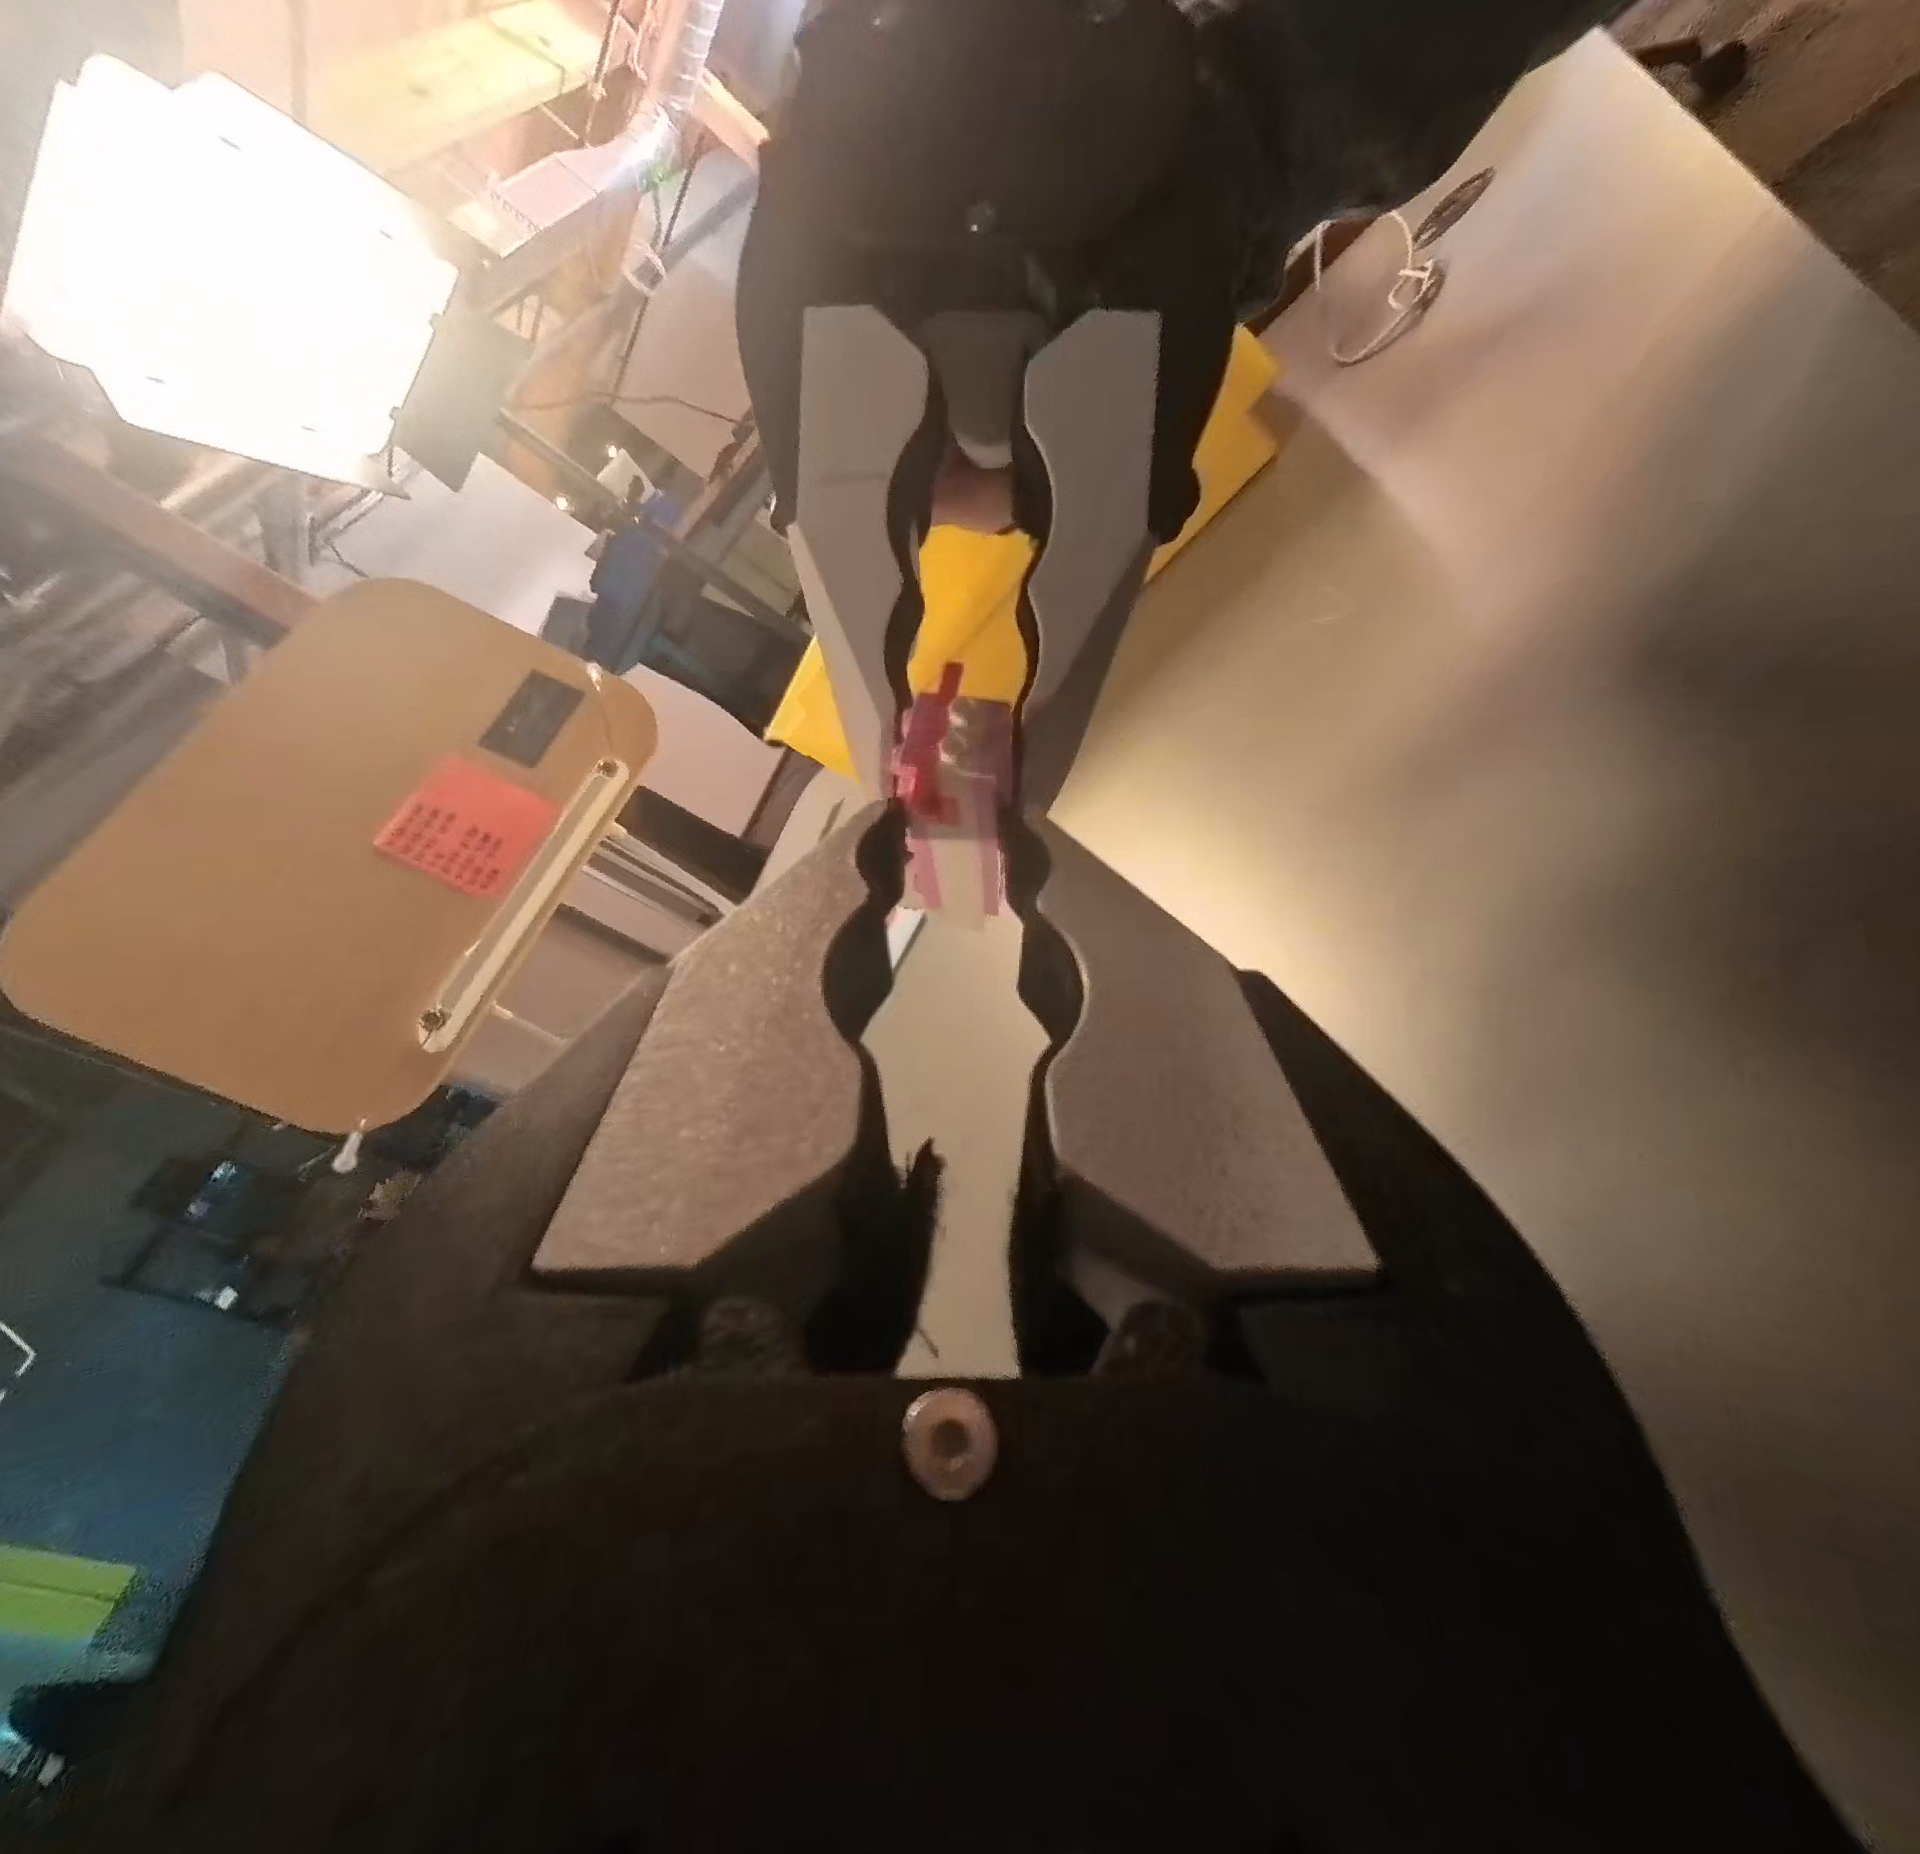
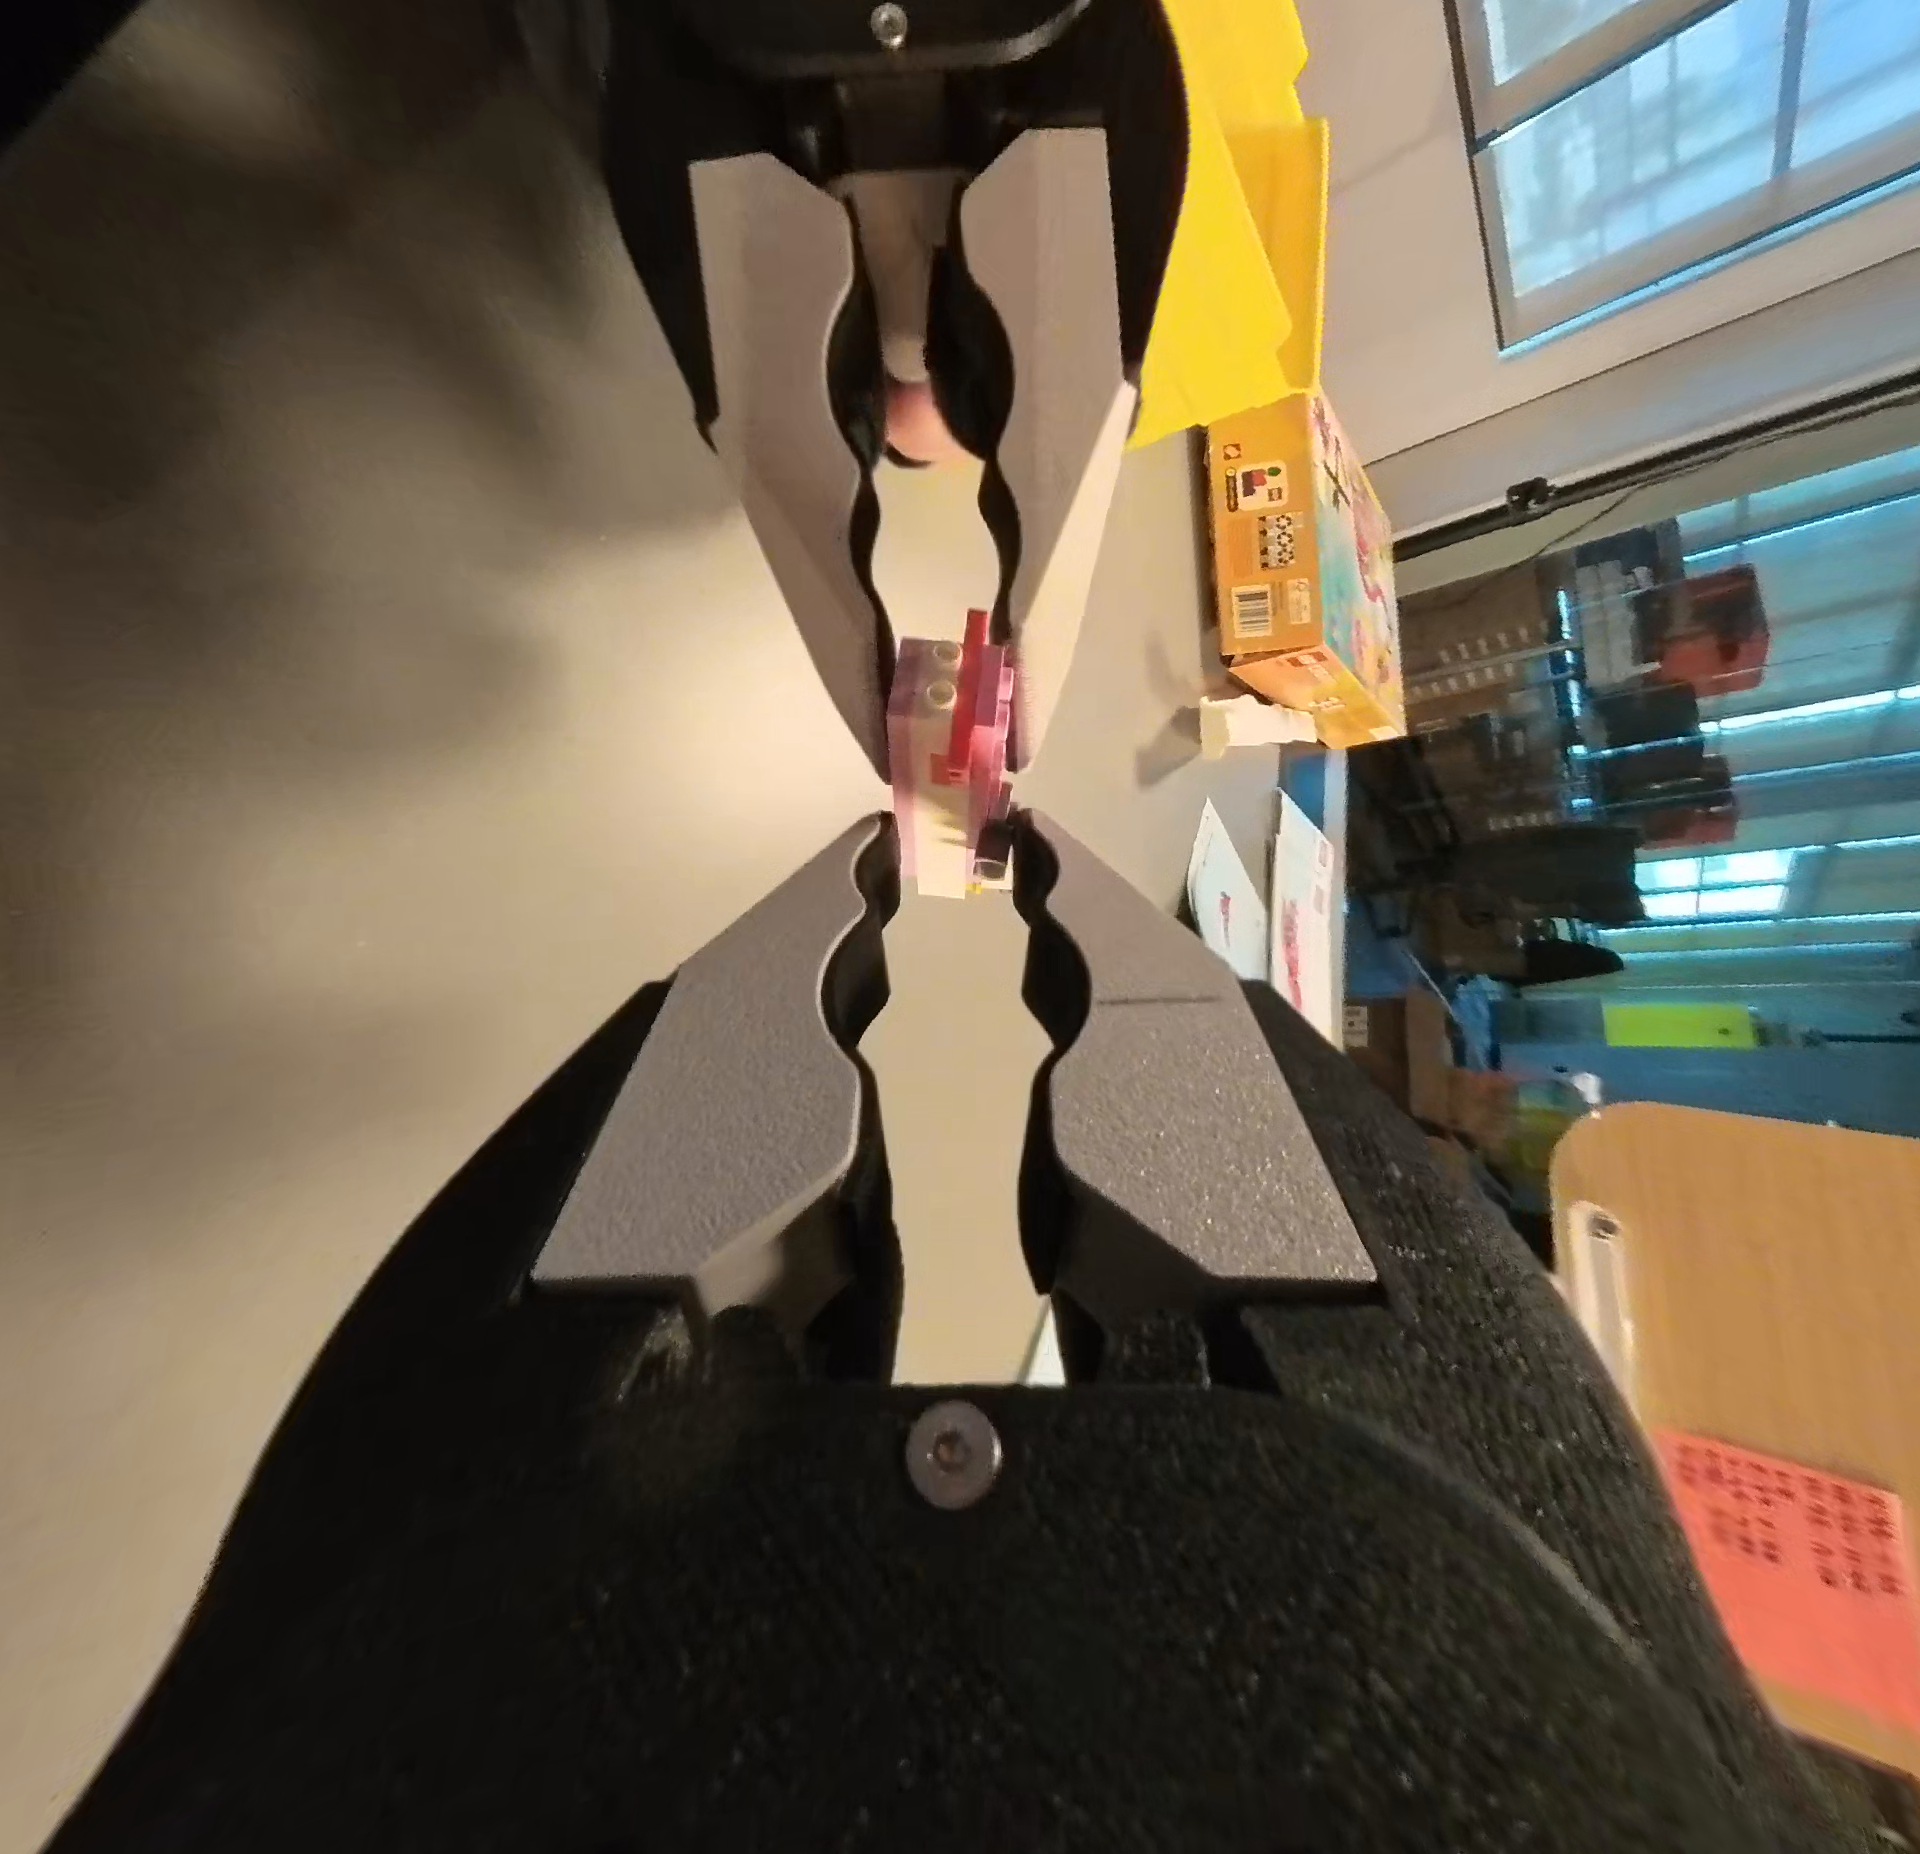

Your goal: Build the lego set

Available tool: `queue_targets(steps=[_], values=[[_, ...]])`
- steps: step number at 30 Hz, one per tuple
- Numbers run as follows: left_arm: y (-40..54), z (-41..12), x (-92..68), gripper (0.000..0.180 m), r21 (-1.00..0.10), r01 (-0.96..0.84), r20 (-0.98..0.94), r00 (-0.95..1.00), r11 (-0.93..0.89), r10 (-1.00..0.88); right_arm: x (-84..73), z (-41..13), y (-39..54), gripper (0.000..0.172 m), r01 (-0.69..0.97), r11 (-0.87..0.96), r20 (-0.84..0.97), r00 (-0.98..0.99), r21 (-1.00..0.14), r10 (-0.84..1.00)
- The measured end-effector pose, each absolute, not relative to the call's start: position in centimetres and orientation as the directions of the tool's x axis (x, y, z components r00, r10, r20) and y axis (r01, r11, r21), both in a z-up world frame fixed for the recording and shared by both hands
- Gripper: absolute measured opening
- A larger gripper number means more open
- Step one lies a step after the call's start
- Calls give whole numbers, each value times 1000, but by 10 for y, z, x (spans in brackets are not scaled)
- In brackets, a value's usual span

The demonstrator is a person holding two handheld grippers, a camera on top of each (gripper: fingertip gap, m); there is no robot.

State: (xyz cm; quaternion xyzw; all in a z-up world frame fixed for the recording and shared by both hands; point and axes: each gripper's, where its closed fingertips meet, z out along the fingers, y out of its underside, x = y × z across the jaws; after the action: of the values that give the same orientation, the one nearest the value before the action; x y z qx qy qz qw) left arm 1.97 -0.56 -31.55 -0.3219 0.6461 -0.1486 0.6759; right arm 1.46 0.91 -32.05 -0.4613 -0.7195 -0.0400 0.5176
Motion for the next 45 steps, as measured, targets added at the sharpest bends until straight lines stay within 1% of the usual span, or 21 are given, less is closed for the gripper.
queue_targets(steps=[3,7,10,13,15,17,18,21,23,25,26,31,32,34,38,45], values=[[-2,-314,21,17,-618,-238,-785,134,749,-605,16,-318,13,20,731,598,828,-82,-329,555],[-3,-314,22,17,-598,-255,-800,125,760,-587,15,-319,12,20,743,609,833,-129,-278,538],[-3,-316,23,17,-575,-263,-816,111,775,-568,15,-321,12,19,747,629,840,-189,-213,509],[-4,-317,22,17,-574,-259,-815,96,777,-571,15,-323,10,19,747,639,832,-228,-183,505],[-5,-318,23,17,-572,-260,-816,86,778,-572,16,-324,9,19,746,640,821,-239,-187,519],[-6,-319,24,17,-587,-253,-805,82,769,-587,16,-325,8,19,741,635,812,-222,-220,540],[-7,-319,24,17,-598,-246,-797,85,763,-598,16,-325,7,19,736,626,803,-195,-260,563],[-9,-314,24,17,-667,-191,-742,83,720,-666,14,-321,4,20,688,549,728,-44,-474,684],[-9,-308,22,17,-708,-144,-705,86,692,-704,12,-313,2,23,637,491,668,51,-595,743],[-10,-305,21,17,-749,-109,-662,79,654,-745,12,-306,3,39,603,454,631,107,-656,769],[-10,-304,20,17,-767,-93,-641,75,635,-764,13,-304,3,43,591,452,625,117,-669,772],[-14,-297,17,17,-845,-10,-534,32,534,-845,9,-305,-4,43,562,465,610,90,-684,787],[-15,-296,16,17,-859,6,-512,21,512,-859,8,-306,-3,39,567,467,614,88,-678,784],[-16,-292,15,17,-882,39,-471,-1,471,-882,6,-304,-1,24,561,490,643,102,-667,759],[-15,-290,13,16,-906,76,-418,-25,415,-908,5,-301,-2,21,560,497,650,100,-663,753],[-16,-292,14,17,-911,75,-410,-43,407,-911,7,-305,-4,19,582,448,592,72,-678,802]])
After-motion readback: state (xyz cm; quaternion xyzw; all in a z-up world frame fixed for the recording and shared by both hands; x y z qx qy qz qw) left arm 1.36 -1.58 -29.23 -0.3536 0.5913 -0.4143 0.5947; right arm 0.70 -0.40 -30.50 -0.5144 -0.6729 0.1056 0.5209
